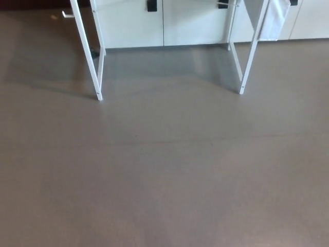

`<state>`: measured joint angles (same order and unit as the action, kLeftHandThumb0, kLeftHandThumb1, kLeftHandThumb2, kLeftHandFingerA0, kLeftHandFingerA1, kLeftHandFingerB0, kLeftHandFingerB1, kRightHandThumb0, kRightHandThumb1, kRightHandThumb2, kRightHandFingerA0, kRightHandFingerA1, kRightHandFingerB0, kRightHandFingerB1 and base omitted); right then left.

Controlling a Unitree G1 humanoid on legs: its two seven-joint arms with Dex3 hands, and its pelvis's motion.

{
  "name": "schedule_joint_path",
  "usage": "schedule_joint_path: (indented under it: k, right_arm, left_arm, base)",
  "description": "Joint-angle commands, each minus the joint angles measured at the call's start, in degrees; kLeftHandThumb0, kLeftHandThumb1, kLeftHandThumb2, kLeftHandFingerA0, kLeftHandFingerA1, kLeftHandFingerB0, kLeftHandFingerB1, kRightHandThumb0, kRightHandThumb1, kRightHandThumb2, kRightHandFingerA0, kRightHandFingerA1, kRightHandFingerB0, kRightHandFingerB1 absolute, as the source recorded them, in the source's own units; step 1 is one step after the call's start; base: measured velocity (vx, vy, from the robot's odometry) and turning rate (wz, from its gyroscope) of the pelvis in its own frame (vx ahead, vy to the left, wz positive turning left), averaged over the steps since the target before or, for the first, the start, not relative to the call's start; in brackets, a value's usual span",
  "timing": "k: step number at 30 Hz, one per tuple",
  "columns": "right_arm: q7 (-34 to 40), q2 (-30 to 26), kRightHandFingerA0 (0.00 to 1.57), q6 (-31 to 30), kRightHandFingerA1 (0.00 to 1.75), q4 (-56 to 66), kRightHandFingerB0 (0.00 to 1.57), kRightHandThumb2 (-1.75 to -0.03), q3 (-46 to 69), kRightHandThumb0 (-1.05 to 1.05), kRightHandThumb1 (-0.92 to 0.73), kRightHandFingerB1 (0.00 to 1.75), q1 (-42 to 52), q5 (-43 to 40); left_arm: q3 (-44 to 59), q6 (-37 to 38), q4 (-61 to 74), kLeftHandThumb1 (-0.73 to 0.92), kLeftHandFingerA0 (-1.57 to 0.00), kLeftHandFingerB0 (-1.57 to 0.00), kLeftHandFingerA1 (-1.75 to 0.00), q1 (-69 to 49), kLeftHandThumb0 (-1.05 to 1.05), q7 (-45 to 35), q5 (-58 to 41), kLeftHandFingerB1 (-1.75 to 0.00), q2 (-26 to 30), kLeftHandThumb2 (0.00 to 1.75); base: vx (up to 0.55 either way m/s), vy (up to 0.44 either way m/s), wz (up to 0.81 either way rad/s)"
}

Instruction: The robot walk towards a table in front and uses its left hand to pickup a tennis ball on the left side and put it in a container on the right hand side

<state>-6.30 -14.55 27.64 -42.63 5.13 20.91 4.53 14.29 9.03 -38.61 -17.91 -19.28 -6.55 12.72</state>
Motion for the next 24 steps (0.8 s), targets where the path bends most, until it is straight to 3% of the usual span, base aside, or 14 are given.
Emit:
schedule_joint_path:
  k: [1, 15, 24]
  right_arm:
    - [0.81, -0.3, 0.57, 1.88, 0.49, -0.38, 0.36, -0.61, -0.1, -0.29, -0.45, 0.41, 0.68, 0.19]
    - [0.99, -0.12, 0.57, 2.57, 0.48, -3.53, 0.35, -0.62, -0.32, -0.3, -0.45, 0.41, 0.1, 0.01]
    - [1.57, 0.02, 0.57, 2.73, 0.48, -4.58, 0.36, -0.61, -0.18, -0.31, -0.44, 0.41, -0.32, 0.18]
  left_arm:
    - [0.21, 1.53, -0.83, 0.53, -0.5, -0.35, -0.48, -0.47, 0.0, -0.3, -0.56, -0.4, 0.75, 0.55]
    - [0.22, 0.33, -0.82, 0.52, -0.49, -0.35, -0.48, -0.62, 0.03, 0.25, -0.97, -0.41, 0.94, 0.55]
    - [0.06, 1.55, -2.27, 0.52, -0.53, -0.35, -0.49, -0.1, 0.02, 0.3, -0.71, -0.41, 1.37, 0.57]
  base:
    - [0.18, -0.003, -0.08]
    - [0.21, 0.142, -0.09]
    - [0.25, -0.097, 0.01]
